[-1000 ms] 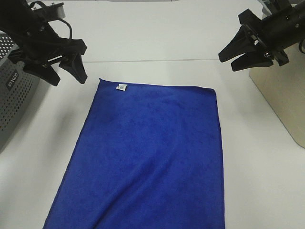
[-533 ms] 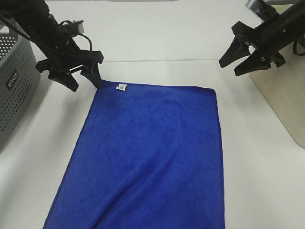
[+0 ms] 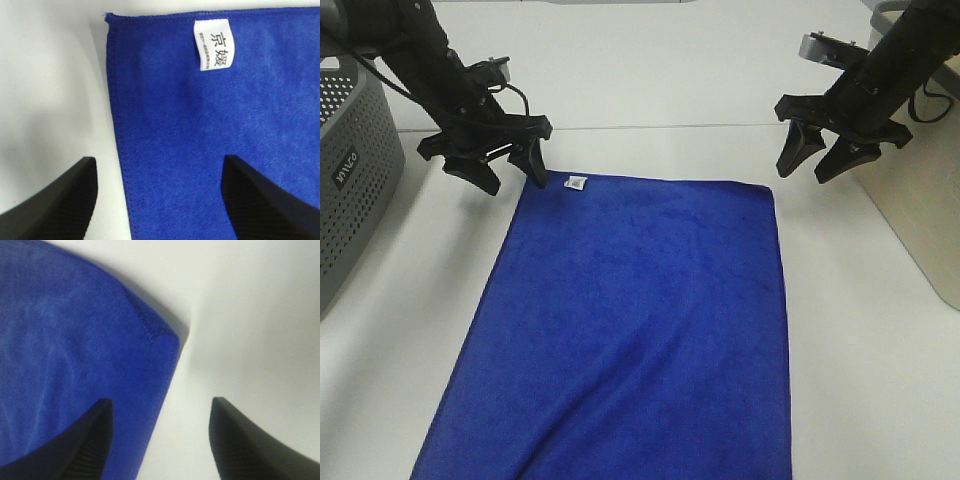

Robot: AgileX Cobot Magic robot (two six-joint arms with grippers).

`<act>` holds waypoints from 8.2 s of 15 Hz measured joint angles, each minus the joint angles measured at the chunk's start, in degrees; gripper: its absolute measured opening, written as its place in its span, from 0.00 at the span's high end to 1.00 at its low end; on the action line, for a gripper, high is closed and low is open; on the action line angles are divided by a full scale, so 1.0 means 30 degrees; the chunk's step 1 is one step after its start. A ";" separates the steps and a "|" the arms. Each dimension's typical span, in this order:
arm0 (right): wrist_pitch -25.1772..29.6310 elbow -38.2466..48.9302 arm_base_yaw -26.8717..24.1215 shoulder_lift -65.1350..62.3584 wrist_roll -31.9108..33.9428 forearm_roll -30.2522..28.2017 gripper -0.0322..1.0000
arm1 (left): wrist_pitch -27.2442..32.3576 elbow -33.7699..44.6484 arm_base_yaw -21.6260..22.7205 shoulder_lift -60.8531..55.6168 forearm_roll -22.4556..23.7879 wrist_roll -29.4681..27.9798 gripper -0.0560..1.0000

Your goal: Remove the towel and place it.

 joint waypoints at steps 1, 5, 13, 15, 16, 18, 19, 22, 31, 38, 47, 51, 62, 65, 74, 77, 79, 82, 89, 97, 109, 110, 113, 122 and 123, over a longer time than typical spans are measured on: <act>-0.0745 0.0000 0.0248 0.0153 0.0286 -0.0458 0.41 | -0.0057 -0.0076 0.0000 0.0172 0.0038 -0.0057 0.34; -0.3132 0.0000 0.1490 0.1089 0.0840 -0.1833 0.41 | -0.1471 -0.0095 0.0000 0.0344 0.0859 -0.0439 0.34; -0.5023 0.0000 0.1719 0.2617 0.1280 -0.2903 0.41 | -0.4240 -0.0115 0.0000 0.1642 0.0745 -0.0477 0.34; -0.5596 0.0000 0.2349 0.2807 0.1280 -0.3571 0.42 | -0.4526 -0.0134 0.0000 0.1757 0.0630 -0.0439 0.34; -0.5806 0.0000 0.2617 0.2903 0.1375 -0.4011 0.42 | -0.4584 -0.0229 -0.0019 0.1833 0.0611 -0.0286 0.34; -0.6016 -0.0038 0.2827 0.2922 0.1929 -0.4622 0.42 | -0.4775 -0.0267 -0.0172 0.1910 0.0630 0.0134 0.36; -0.6073 -0.0038 0.2827 0.2941 0.1986 -0.4832 0.43 | -0.4851 -0.0286 -0.0267 0.1929 0.0630 0.0248 0.36; -0.6092 -0.0038 0.2827 0.2941 0.2292 -0.5309 0.48 | -0.5023 -0.0286 -0.0516 0.1967 0.1203 0.0267 0.42; -0.5768 -0.0038 0.2807 0.2941 0.2330 -0.5329 0.95 | -0.5004 -0.0286 -0.1127 0.2063 0.1623 0.0363 0.91; -0.7487 -0.0229 0.2807 0.3094 0.2254 -0.5825 0.95 | -0.5118 -0.0286 -0.1127 0.2101 0.0955 -0.0382 0.95; -1.0065 -0.1967 0.2807 0.3189 0.2139 -0.8117 0.95 | -0.7315 -0.2769 -0.1127 0.2349 0.3743 -0.0382 0.95; -1.1134 -0.1986 0.2807 0.3189 0.2120 -0.8461 0.95 | -0.7181 -0.3342 -0.1012 0.2349 0.4354 -0.0382 0.95; -1.3274 -0.5710 0.2807 0.6398 0.2120 -0.8155 0.95 | -0.9950 -0.4966 -0.0898 0.4183 0.5653 -0.0382 0.95; -1.3102 -0.5921 0.2807 0.6875 0.2120 -0.8098 0.95 | -1.0103 -0.6092 -0.0898 0.5099 0.5806 -0.0382 0.95; -1.4610 -0.6054 0.2368 0.7525 0.2120 -0.7659 0.95 | -1.0848 -0.7888 -0.0898 0.6570 0.6112 -0.0439 0.95; -1.4630 -0.6207 0.2368 0.7601 0.2120 -0.7296 0.95 | -1.0848 -0.7888 -0.0898 0.6589 0.6112 -0.0439 0.92; -1.4630 -0.6207 0.2368 0.7601 0.2120 -0.7296 0.95 | -1.0848 -0.7888 -0.0898 0.6589 0.6112 -0.0439 0.85; -1.4630 -0.6207 0.2368 0.7601 0.2120 -0.7296 0.88 | -1.0848 -0.7888 -0.0898 0.6589 0.6112 -0.0458 0.71; -1.3254 -0.6207 0.2368 0.7601 0.2120 -0.5901 0.38 | -1.0676 -0.7888 -0.0898 0.6570 0.6112 -0.1089 0.47; -0.6646 -0.6360 0.2368 0.3762 0.2120 -0.5424 0.36 | -0.4603 -0.8041 -0.0898 0.4106 0.6112 -0.1853 0.38; 0.4966 -0.6417 0.2368 -0.4603 0.3495 -0.3400 0.25 | 0.4202 -0.8098 -0.0898 -0.2922 0.7850 -0.3667 0.27; 0.5214 -0.6417 0.2368 -0.5118 0.3839 -0.4011 0.24 | 0.4202 -0.8098 -0.0898 -0.3476 0.8327 -0.3667 0.27; 0.5348 -0.6417 0.1585 -0.6646 0.4354 -0.5099 0.24 | 0.4221 -0.7926 -0.0630 -0.5023 0.9034 -0.3228 0.27; 0.5348 0.1394 -0.0993 -1.7342 0.4908 -0.5004 0.24 | 0.4202 0.3801 0.1108 -1.4610 0.9091 -0.3820 0.27; 0.5367 0.3113 -0.0993 -1.9156 0.4947 -0.4966 0.24 | 0.4221 0.5558 0.1108 -1.6387 0.9167 -0.4049 0.27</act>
